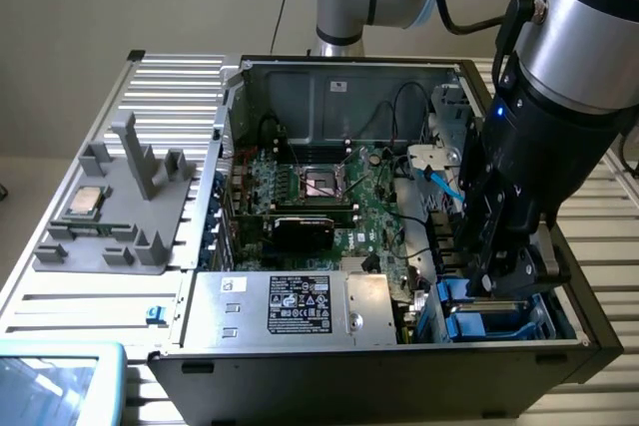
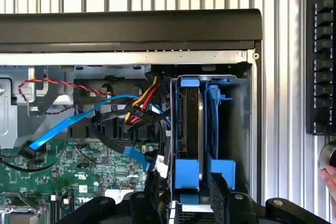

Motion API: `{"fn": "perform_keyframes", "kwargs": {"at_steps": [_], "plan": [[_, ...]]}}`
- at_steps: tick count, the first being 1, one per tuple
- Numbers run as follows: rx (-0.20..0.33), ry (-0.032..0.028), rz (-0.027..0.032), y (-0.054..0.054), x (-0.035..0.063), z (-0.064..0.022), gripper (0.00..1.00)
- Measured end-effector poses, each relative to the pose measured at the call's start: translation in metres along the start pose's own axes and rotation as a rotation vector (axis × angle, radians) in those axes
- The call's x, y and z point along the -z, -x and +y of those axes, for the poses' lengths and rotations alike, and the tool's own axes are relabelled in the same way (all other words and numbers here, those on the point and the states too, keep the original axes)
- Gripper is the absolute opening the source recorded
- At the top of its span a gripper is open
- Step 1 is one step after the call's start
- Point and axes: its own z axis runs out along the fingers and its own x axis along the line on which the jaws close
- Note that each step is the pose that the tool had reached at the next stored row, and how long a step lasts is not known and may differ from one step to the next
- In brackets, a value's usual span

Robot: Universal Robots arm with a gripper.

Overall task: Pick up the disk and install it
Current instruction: 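Insert the disk into the insertion slot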

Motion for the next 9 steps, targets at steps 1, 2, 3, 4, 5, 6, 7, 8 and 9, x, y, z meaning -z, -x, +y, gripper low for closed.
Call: {"fn": "perform_keyframes", "kwargs": {"at_steps": [1,2,3,4,5,6,7,8,9], "plan": [[0.000,0.0001,0.0001,0.0000,0.0002,0.0000,0.51],[0.000,0.0000,0.0003,0.0000,0.0002,0.0000,0.51],[0.000,0.0000,0.0004,0.0000,0.0003,0.0000,0.51],[0.000,0.0000,0.0001,0.0000,0.0004,0.0000,0.51],[0.000,0.0000,0.0000,0.0000,0.0005,0.0000,0.51],[0.000,0.0000,-0.0001,0.0000,0.0006,0.0000,0.51],[0.000,0.0000,-0.0001,0.0000,0.0007,0.0000,0.51],[0.000,0.0000,0.0002,0.0000,0.0007,0.0000,0.51],[0.000,0.0000,0.0002,0.0000,0.0007,0.0000,0.51]]}}
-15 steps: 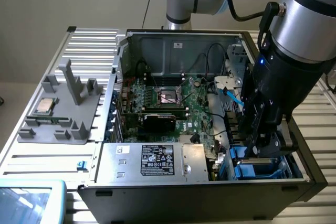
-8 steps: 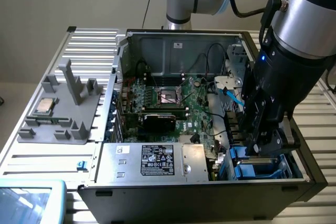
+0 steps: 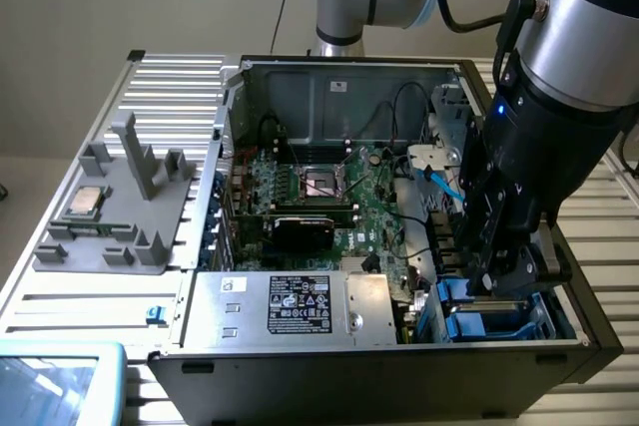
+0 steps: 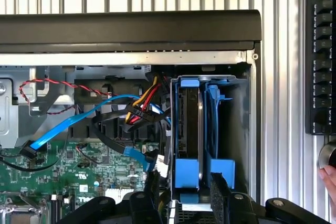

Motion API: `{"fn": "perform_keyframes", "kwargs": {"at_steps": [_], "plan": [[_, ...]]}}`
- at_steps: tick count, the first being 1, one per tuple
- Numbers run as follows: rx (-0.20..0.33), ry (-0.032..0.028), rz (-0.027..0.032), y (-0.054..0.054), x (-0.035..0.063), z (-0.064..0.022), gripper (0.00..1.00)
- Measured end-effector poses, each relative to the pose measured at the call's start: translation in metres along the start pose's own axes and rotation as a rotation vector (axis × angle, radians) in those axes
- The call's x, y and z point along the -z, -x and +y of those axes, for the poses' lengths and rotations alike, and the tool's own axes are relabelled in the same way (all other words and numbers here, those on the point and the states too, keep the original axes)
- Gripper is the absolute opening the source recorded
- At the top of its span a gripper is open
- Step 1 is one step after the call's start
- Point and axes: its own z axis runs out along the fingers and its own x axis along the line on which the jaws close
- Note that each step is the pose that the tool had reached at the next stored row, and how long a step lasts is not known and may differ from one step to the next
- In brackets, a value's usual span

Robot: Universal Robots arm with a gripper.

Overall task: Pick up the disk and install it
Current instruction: 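Insert the disk into the insertion slot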

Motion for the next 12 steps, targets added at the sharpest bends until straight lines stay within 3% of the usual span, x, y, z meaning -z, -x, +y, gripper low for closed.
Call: {"fn": "perform_keyframes", "kwargs": {"at_steps": [12], "plan": [[0.000,0.0000,0.0000,0.0000,0.0012,0.0000,0.51]]}}
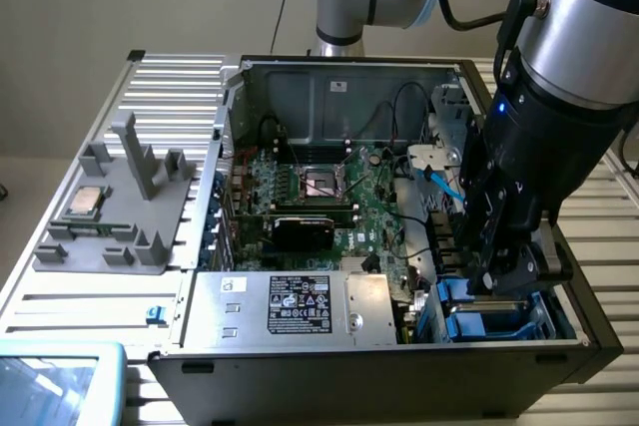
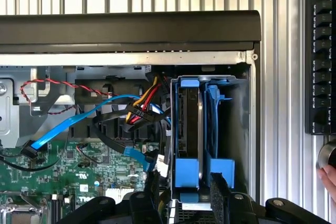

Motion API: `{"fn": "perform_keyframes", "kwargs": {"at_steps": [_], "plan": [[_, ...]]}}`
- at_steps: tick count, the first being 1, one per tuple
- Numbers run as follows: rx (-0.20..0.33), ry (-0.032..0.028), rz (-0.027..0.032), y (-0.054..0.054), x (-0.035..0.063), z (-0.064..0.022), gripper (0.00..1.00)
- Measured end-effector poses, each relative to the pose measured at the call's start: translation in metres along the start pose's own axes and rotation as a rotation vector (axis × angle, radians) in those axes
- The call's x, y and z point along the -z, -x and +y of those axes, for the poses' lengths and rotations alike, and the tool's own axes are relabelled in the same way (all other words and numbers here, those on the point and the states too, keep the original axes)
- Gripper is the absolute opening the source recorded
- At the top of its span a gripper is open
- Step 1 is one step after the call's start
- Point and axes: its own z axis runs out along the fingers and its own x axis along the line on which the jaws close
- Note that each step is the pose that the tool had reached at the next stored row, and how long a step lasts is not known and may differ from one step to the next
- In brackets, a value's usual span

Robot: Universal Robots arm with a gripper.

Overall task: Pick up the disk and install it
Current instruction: 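Insert the disk into the insertion slot, then insert the first disk wire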

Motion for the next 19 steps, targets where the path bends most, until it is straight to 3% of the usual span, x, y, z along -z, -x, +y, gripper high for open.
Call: {"fn": "perform_keyframes", "kwargs": {"at_steps": [9,13,19], "plan": [[0.000,-0.0001,-0.0007,0.000,0.0025,0.0000,0.51],[0.000,0.0000,-0.0007,0.000,0.0182,0.0001,0.51],[-0.003,0.0002,-0.0072,-0.001,0.0416,0.0004,0.51]]}}
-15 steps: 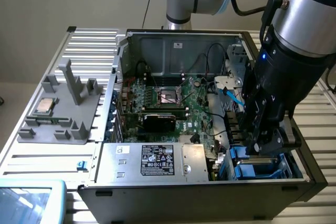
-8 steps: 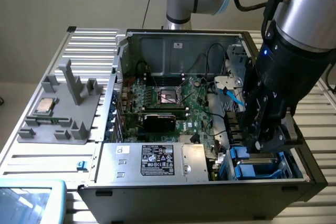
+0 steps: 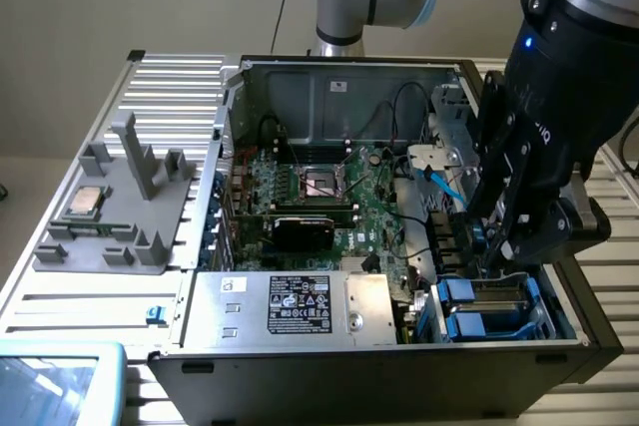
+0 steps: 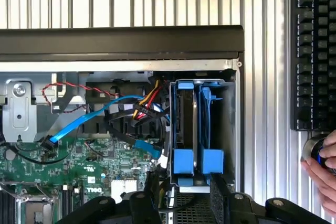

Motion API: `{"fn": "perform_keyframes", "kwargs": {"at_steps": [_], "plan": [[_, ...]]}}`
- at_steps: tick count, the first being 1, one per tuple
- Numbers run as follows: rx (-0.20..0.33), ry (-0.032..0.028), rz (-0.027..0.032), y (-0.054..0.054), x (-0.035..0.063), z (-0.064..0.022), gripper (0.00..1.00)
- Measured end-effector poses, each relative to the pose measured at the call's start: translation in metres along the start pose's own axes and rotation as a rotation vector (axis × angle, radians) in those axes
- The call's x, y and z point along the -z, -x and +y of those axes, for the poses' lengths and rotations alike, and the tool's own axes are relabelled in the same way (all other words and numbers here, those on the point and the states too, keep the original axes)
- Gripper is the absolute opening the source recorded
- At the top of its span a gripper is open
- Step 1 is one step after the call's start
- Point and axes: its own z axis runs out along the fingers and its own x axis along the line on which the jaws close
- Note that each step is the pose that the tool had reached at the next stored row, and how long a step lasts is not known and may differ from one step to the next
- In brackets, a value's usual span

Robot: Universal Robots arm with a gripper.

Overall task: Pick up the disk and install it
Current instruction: 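Insert the first disk wire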

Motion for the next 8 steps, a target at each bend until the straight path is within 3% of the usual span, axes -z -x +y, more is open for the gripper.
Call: {"fn": "perform_keyframes", "kwargs": {"at_steps": [2,8], "plan": [[-0.003,0.0001,-0.0016,-0.0001,0.0046,0.0001,0.51],[-0.008,-0.0001,-0.0016,0.0001,0.0046,0.0004,0.51]]}}
